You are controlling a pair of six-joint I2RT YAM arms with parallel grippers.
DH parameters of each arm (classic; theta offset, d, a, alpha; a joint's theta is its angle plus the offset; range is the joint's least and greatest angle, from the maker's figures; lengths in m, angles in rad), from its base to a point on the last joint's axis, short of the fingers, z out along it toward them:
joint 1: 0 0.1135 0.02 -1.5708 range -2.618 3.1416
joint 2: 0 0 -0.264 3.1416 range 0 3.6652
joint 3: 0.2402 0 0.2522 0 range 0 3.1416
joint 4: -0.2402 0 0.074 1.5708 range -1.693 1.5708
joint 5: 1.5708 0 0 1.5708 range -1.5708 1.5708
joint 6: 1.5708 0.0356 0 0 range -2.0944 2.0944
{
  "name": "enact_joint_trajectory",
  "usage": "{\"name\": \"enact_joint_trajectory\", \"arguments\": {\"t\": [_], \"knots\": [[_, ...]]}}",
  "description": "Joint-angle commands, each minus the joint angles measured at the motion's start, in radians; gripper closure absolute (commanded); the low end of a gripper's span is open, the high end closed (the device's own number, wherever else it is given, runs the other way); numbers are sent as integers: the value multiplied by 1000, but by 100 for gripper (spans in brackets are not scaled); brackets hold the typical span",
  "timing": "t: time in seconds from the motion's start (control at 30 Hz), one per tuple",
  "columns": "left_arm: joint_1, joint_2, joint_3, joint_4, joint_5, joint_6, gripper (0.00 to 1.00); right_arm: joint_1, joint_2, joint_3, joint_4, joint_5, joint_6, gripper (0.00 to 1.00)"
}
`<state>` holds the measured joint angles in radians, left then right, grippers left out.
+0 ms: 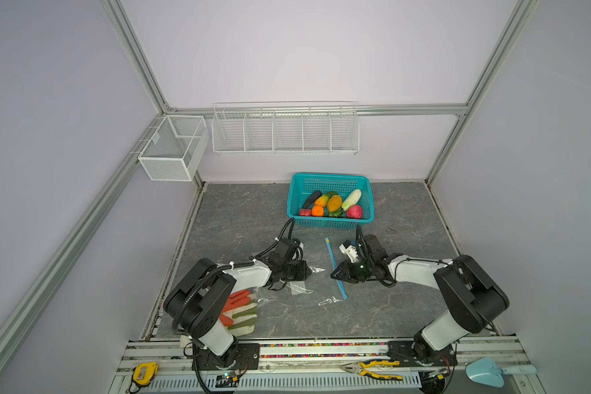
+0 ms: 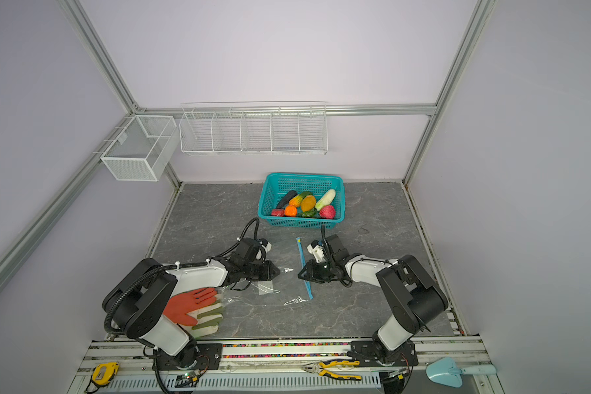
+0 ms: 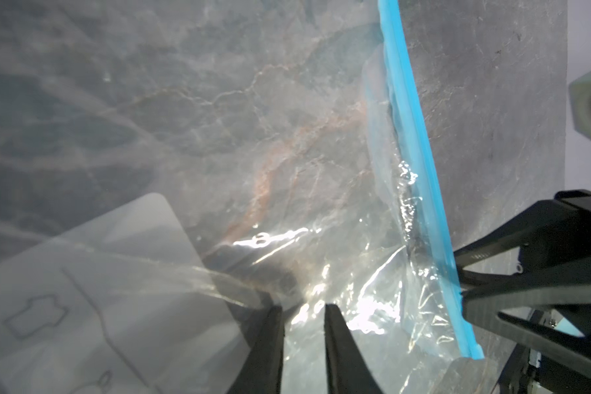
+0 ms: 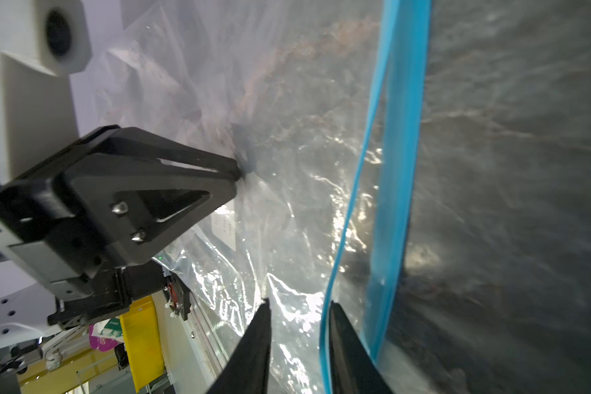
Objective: Place the food in the zip-top bag and seal the zipper
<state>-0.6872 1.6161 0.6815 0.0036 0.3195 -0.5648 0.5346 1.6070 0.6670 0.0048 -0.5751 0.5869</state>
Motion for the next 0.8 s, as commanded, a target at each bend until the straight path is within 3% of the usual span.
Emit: {"name": "enact_joint_trajectory", "arguments": {"t": [0.0,0.17,0.5,0.77], "knots": [[2,54,-53,-117,-25,-1,76,2,1,13,-80,63,-56,69],[0,58,-54,-116,-24,-5,77,6,38,8,-13,21,-27,71],[-5,53,-66,-109,-25,-13,77,7,54,-28,119,-54,33,88],[-5,-49,-17,-188,6,-39,76,20,-68,-65,134,-25,-3,94]]}}
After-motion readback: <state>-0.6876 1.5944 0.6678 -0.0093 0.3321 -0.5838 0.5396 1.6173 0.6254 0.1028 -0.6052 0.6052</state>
